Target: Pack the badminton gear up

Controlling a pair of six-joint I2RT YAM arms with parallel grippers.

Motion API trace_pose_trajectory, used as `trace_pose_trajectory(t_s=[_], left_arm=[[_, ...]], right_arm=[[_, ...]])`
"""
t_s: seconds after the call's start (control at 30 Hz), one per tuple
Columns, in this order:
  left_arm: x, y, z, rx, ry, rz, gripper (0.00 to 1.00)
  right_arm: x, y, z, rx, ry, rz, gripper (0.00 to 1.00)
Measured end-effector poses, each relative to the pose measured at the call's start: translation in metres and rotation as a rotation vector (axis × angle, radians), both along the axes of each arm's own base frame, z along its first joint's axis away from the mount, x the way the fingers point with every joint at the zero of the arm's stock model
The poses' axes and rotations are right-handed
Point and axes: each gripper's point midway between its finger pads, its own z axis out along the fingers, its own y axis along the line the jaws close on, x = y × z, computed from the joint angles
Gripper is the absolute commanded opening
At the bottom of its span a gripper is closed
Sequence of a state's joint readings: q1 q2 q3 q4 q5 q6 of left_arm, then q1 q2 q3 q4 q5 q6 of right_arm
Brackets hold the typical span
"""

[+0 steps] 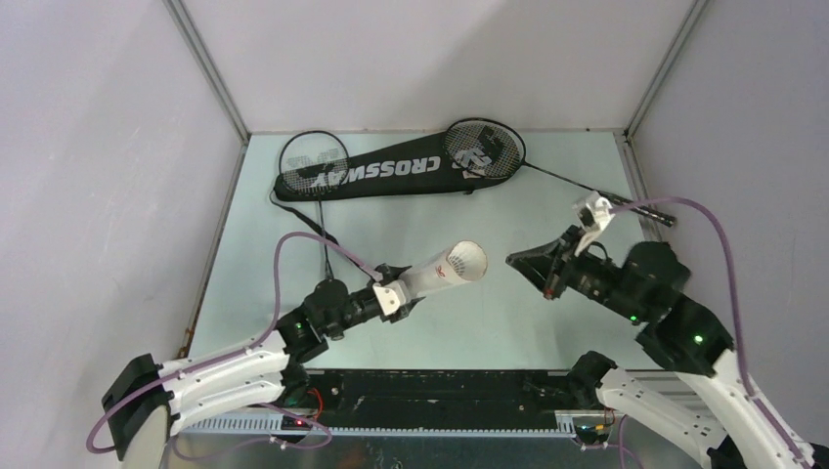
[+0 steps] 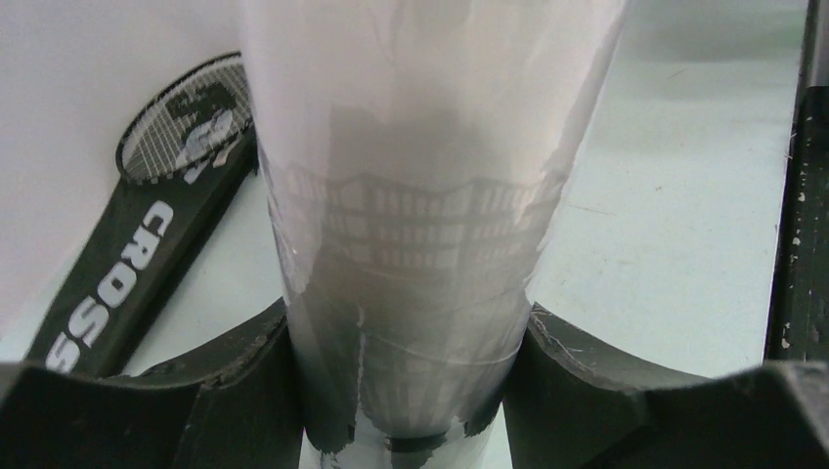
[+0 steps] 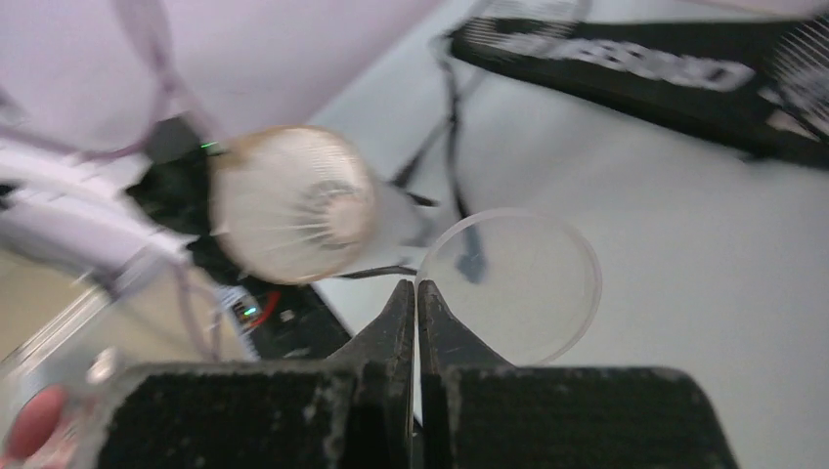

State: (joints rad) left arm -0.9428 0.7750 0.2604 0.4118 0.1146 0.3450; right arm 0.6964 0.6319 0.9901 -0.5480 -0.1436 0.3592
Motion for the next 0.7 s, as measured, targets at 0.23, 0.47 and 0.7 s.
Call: trace_pose_trajectory(t_s=[0.23, 0.47, 0.7], left_arm=[[-0.008, -0.015, 0.018, 0.017, -0.066, -0.108, 0.43], [-0.008, -0.021, 0.01, 0.077, -0.035, -0.137, 0.43], [-0.006, -0.023, 0.01, 0.092, -0.023, -0.138, 0.43]], right_arm=[[-0.063, 0.016, 0.051, 0.068, -0.05, 0.282, 0.0], [-0.077, 0.035, 0.061, 0.031, -0.015, 0.409, 0.0], [-0.075, 0.042, 0.055, -0.016, 0.025, 0.423, 0.0]])
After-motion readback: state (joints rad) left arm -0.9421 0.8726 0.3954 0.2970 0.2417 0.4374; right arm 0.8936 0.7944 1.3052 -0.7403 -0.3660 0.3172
